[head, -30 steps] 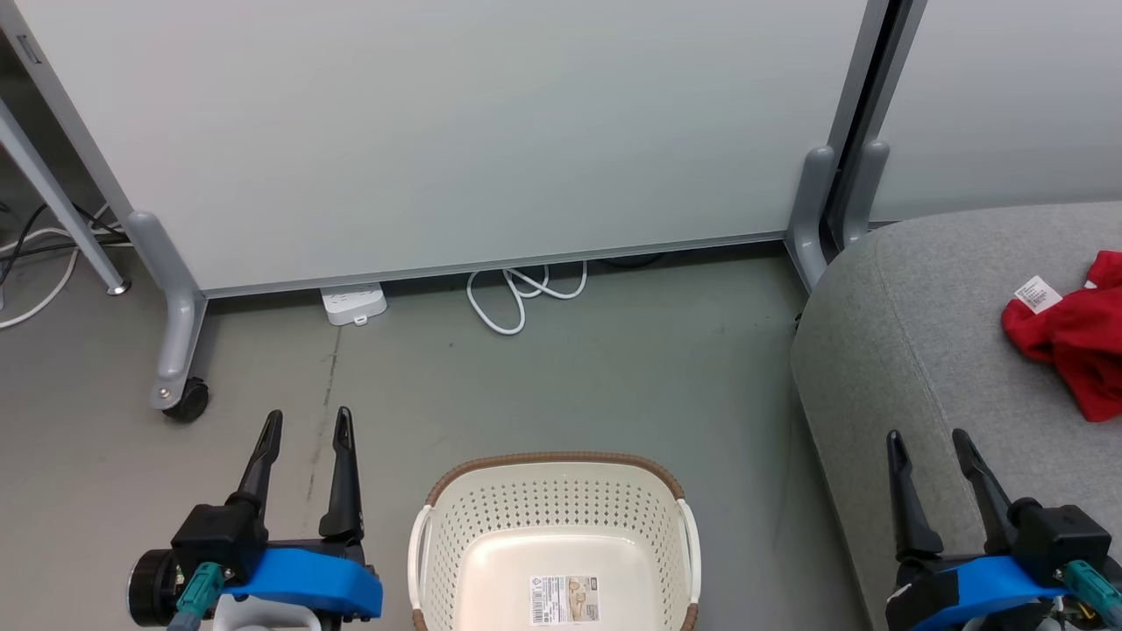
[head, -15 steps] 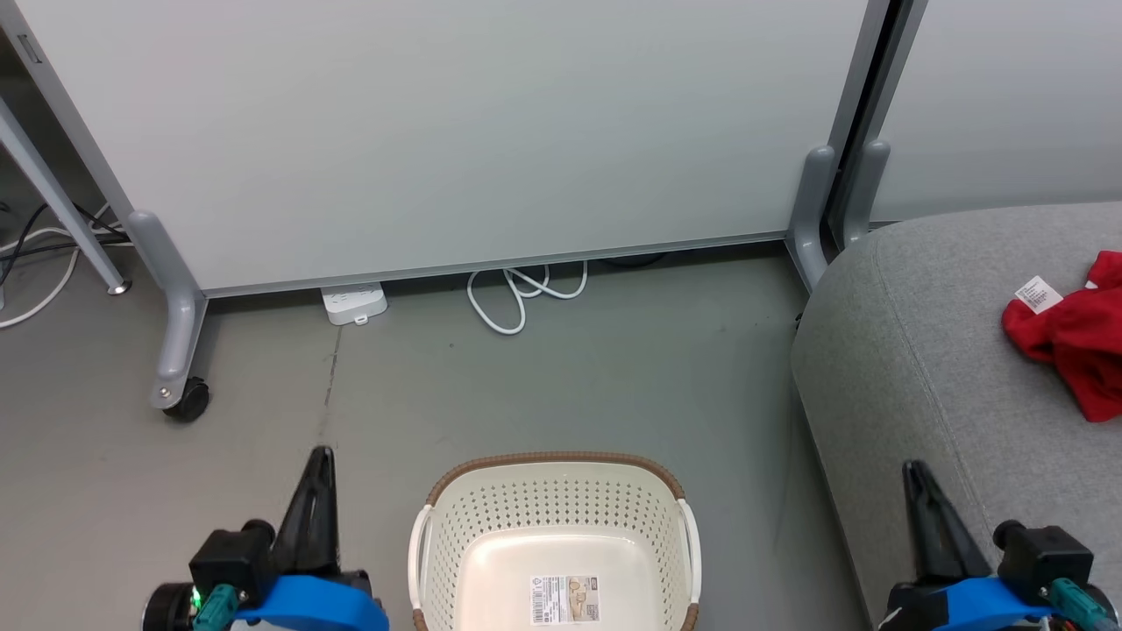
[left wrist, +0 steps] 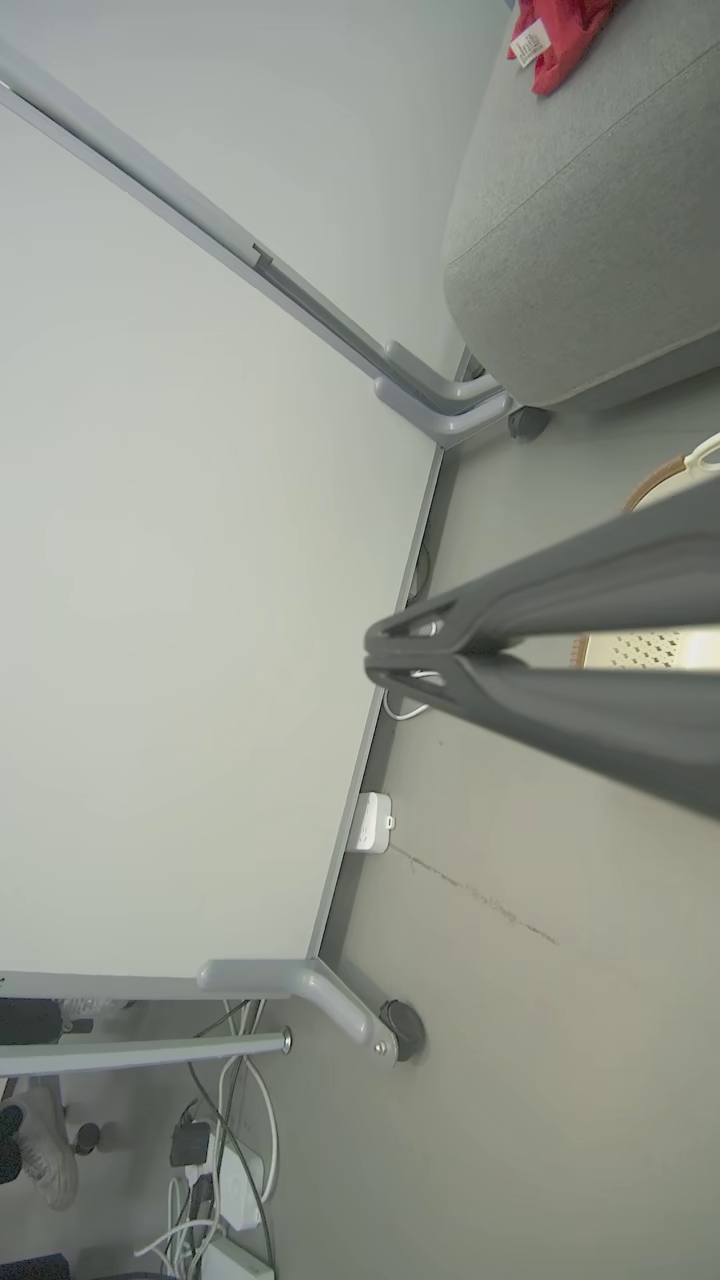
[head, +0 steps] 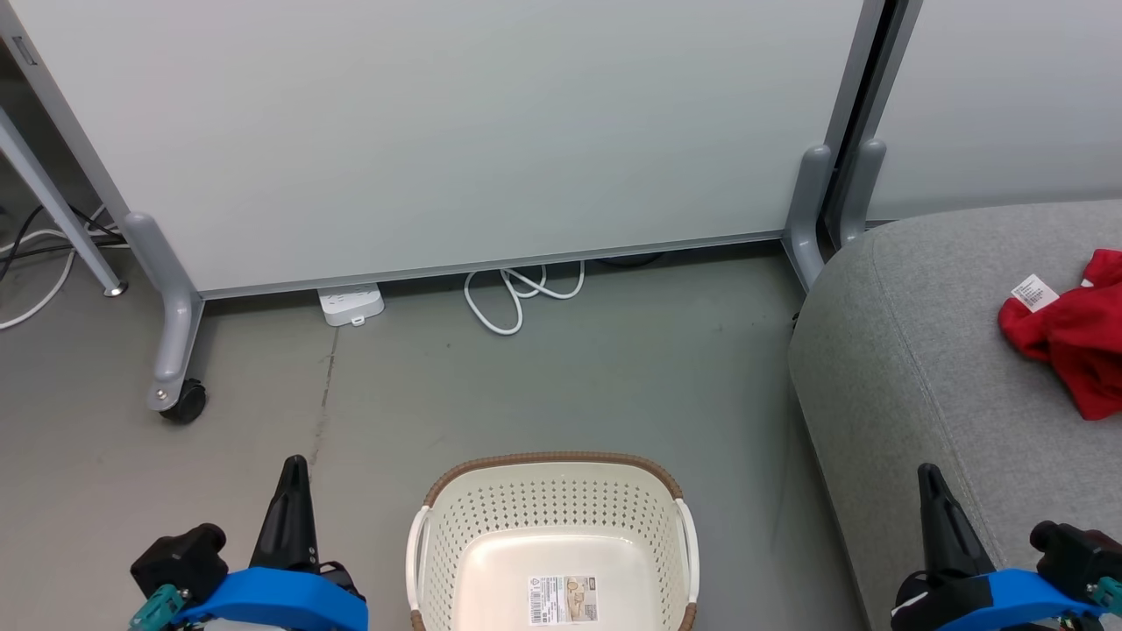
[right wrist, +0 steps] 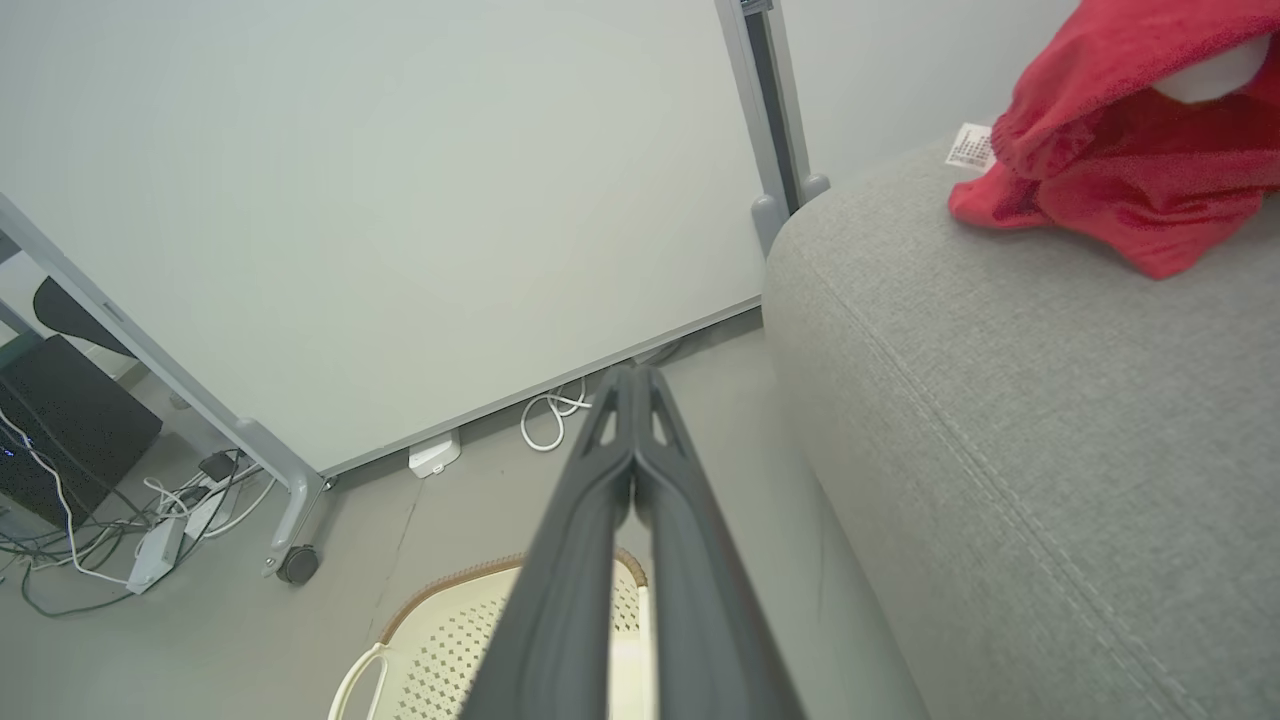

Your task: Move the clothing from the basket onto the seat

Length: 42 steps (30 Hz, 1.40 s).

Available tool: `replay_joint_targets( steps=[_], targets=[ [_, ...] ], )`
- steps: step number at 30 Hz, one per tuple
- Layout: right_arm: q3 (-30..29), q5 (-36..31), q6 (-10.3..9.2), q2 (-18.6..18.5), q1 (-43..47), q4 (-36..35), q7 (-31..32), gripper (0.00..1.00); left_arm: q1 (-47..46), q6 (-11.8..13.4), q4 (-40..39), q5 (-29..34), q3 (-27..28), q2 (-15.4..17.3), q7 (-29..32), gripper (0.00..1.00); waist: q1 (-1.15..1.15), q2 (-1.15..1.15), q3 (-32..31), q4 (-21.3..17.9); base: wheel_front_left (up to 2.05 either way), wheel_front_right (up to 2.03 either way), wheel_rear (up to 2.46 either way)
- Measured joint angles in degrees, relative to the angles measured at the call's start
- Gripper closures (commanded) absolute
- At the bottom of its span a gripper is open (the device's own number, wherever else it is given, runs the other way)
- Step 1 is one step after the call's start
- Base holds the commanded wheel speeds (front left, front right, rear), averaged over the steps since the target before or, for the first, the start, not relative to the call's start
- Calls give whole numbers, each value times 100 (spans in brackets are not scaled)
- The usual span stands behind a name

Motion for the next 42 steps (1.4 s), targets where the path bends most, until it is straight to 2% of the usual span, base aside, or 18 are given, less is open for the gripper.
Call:
replay_joint_targets(
  steps=[21, 42],
  targets=[
    [-5, 1960, -1, -1, -73, -114, 458, 100, -80, -27, -122, -1881, 192, -2, 472, 100, 0, 0, 2, -67, 0, 0, 0],
    [-27, 3499, -1, -4, -203, -213, 859, 100, -177, -37, -199, -3397, 364, -2, 859, 100, 0, 0, 3, -134, 0, 0, 0]
  ],
)
